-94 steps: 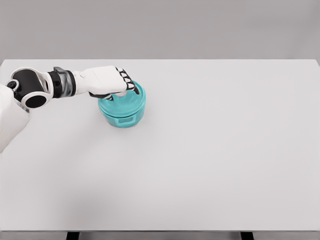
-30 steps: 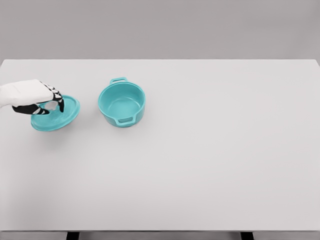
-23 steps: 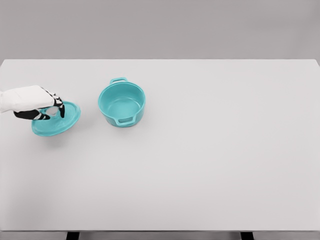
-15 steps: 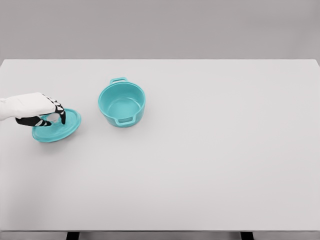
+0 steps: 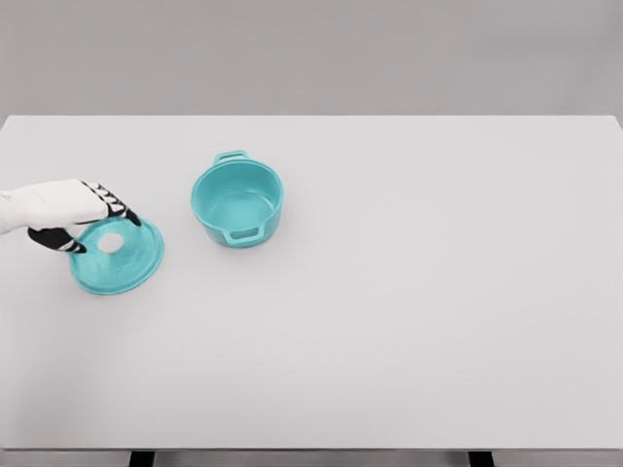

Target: Open the lid of the pot with left arm

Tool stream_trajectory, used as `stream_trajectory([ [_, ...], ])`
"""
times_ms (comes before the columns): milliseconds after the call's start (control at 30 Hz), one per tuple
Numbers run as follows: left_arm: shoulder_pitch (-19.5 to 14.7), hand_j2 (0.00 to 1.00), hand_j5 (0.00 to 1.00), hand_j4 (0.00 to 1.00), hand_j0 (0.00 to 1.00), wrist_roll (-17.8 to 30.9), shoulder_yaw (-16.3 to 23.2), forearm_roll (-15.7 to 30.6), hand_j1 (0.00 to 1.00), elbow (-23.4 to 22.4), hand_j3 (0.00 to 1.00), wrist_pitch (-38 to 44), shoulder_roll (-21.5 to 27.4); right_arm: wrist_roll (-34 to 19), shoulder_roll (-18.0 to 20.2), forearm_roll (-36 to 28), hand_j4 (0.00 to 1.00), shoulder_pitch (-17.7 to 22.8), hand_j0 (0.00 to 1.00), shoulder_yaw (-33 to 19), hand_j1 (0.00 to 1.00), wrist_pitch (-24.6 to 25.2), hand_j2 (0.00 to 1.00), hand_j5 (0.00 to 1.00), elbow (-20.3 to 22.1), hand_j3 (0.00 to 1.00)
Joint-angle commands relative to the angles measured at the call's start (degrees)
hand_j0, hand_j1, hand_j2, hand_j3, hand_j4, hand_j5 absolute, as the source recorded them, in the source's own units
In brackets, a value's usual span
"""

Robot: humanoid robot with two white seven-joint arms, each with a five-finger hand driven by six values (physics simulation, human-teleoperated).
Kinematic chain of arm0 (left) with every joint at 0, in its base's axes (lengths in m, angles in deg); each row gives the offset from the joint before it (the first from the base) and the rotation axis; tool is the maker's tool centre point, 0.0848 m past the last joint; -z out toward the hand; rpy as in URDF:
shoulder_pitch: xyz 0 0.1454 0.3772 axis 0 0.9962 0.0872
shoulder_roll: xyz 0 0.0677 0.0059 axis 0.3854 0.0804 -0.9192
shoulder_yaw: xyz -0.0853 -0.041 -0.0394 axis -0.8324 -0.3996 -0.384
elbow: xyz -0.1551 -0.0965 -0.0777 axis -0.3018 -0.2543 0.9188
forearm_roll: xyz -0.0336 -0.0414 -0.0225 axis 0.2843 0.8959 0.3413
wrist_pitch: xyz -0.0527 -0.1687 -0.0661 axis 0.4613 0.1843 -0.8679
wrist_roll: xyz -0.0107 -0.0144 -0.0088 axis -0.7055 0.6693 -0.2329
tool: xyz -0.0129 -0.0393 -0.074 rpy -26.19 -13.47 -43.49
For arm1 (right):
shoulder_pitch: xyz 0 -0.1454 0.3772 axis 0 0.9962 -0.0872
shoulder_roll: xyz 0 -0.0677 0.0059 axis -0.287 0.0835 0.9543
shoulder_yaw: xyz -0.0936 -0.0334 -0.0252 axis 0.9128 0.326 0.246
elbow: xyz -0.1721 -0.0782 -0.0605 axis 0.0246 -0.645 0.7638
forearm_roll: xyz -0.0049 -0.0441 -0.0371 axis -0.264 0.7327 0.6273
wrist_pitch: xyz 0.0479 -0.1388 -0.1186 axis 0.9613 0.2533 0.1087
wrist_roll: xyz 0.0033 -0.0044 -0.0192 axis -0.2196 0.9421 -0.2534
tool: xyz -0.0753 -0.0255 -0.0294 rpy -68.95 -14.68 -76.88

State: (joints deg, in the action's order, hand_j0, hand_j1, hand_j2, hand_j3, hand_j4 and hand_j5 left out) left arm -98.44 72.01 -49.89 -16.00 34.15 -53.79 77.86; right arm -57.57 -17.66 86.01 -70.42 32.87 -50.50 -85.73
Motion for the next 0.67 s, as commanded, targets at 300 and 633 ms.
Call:
stream_trajectory([
  [300,-0.1,1.0,1.0,1.0,1.0,0.0,-16.4,3.1,1.0,-1.2,1.0,0.2,-7.7,0.0,0.0,-0.1,1.0,0.0,1.0,0.0,1.0,0.0,1.0,1.0,0.0,1.0],
  [633,-0.2,1.0,1.0,1.0,1.0,0.0,-17.1,3.0,1.0,-0.9,1.0,0.2,-10.5,0.0,0.0,-0.1,1.0,0.0,1.0,0.0,1.0,0.0,1.0,1.0,0.0,1.0],
])
